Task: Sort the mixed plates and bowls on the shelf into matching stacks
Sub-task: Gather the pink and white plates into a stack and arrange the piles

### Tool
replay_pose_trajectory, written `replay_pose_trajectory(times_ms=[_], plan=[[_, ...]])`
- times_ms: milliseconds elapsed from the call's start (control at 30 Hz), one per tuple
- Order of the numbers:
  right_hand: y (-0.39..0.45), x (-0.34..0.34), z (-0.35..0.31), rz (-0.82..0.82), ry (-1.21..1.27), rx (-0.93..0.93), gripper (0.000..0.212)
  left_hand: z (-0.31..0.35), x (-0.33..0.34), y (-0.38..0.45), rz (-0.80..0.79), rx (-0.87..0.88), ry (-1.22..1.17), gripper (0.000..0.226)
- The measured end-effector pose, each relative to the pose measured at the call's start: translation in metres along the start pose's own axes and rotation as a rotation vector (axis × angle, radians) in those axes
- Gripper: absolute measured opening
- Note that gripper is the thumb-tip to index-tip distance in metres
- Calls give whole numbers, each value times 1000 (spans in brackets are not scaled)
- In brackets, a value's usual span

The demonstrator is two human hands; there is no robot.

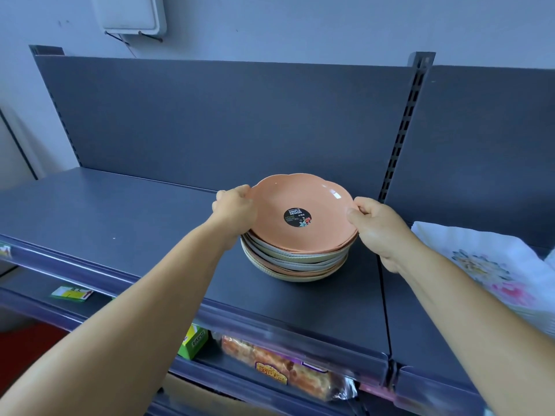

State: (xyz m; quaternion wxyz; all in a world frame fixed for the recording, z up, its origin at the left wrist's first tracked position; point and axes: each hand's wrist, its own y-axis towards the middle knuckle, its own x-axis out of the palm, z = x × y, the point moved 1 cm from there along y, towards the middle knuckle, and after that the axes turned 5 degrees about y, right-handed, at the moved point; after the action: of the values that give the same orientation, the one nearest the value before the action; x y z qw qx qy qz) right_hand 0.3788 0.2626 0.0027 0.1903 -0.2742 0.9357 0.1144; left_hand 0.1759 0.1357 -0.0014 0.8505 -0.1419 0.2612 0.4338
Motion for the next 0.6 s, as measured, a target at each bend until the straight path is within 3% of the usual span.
replay_pose_trajectory(times_ms=[333, 500, 600], plan=[[-4, 5, 1, -30, -254, 59, 41, 5, 3, -13, -9, -7, 223, 22], [-5, 11, 15, -65, 193, 250, 53, -10, 3, -20, -89, 5, -87, 25], [-2, 13, 20, -57, 426, 364, 37, -25, 8, -32, -110, -14, -226, 36]])
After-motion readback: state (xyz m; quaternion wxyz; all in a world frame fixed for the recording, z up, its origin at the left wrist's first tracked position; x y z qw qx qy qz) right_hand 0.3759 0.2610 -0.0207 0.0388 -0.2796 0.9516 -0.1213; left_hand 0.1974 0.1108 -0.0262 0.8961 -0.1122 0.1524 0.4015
